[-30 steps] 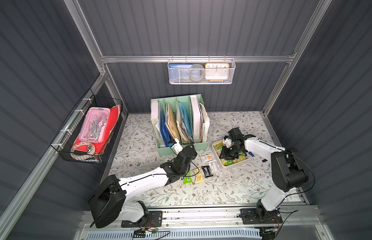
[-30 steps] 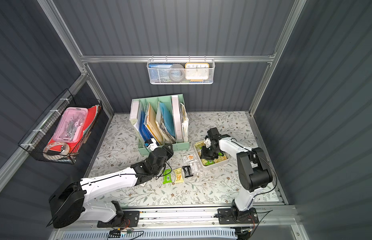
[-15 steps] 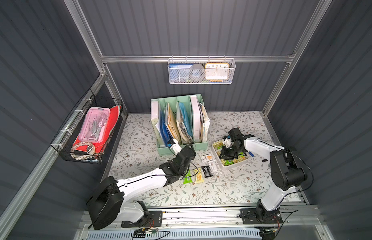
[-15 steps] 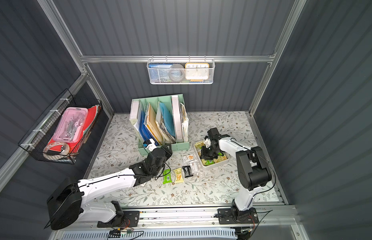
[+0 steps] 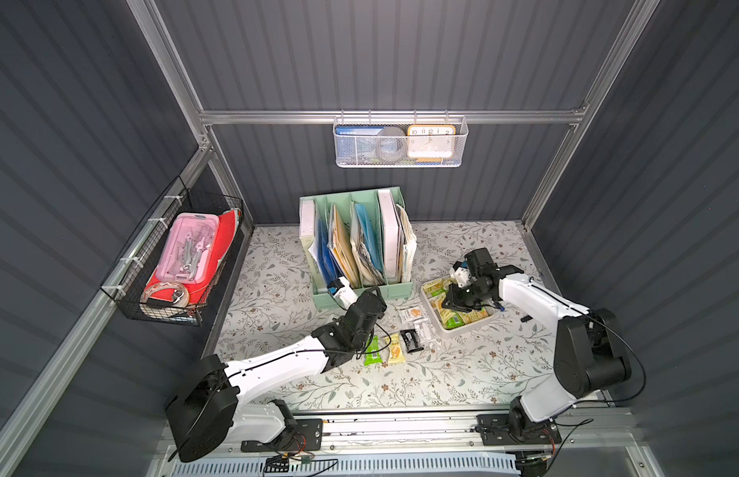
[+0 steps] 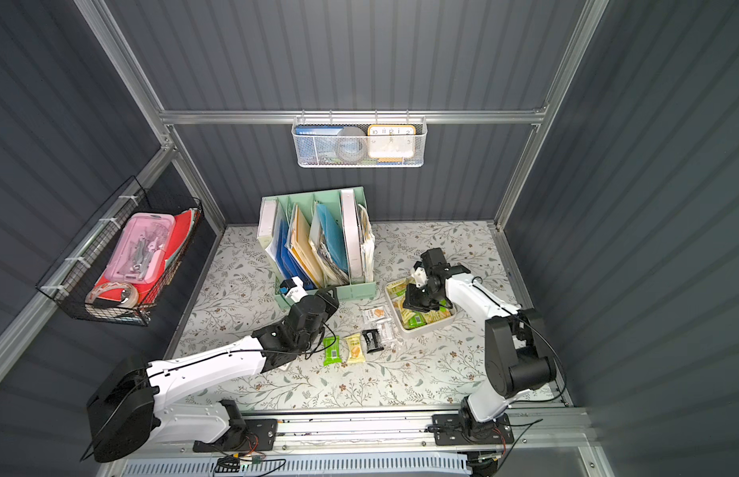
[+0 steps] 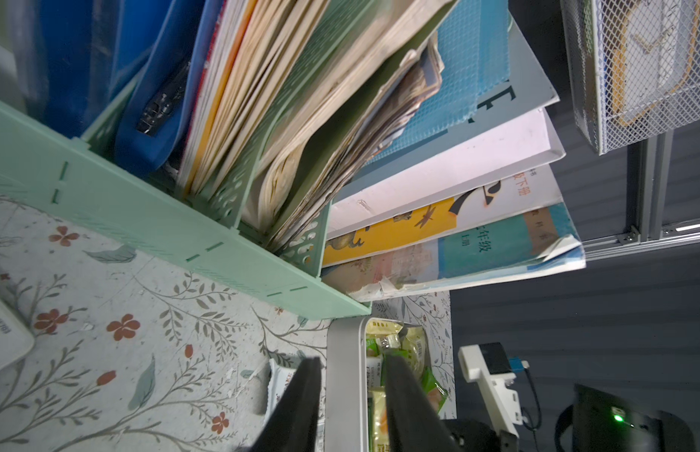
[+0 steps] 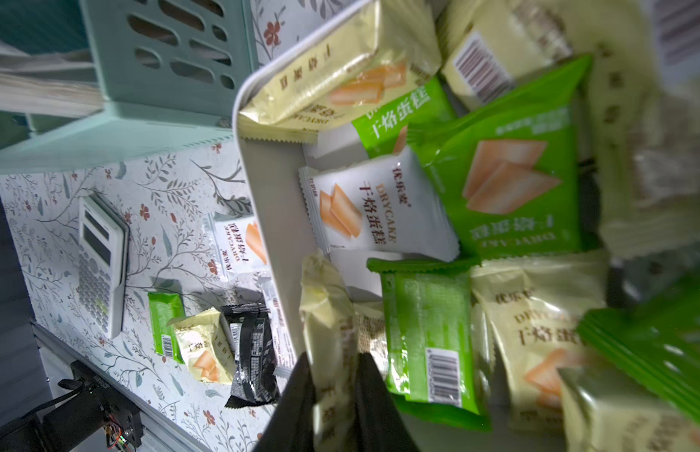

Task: Take the cookies out of the storage box
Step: Pick up the cookie from the storage box, then place the cookie at the center of the board.

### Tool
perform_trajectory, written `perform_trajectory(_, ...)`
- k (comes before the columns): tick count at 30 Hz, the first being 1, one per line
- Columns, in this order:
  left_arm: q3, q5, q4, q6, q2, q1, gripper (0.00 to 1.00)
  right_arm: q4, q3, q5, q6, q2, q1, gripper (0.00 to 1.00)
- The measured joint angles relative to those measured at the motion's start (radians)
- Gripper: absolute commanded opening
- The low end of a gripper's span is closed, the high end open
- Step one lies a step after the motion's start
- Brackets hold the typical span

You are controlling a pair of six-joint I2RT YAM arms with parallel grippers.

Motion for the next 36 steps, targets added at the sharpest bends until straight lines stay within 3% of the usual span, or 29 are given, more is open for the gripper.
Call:
perform_trajectory(8,-0.026,-0.020,-0.043,-0.066,-0.013,0.000,0.31,0.003,-0.002,-0.040,0.060,-0.126,0.019,0.19)
perform_trajectory(14,-0.058,-0.027,-0.073,-0.105,-0.043,0.005,0.31,0.130,-0.043,-0.074,0.193,-0.138,0.173,0.18)
perform_trajectory(21,-0.098,-0.042,-0.100,-0.137,-0.117,0.008,0.31,0.356,-0.085,-0.082,0.378,-0.031,0.330,0.18)
perform_trajectory(36,-0.153,-0.061,-0.158,-0.159,-0.222,0.012,0.31,0.595,-0.082,-0.072,0.528,0.224,0.359,0.17)
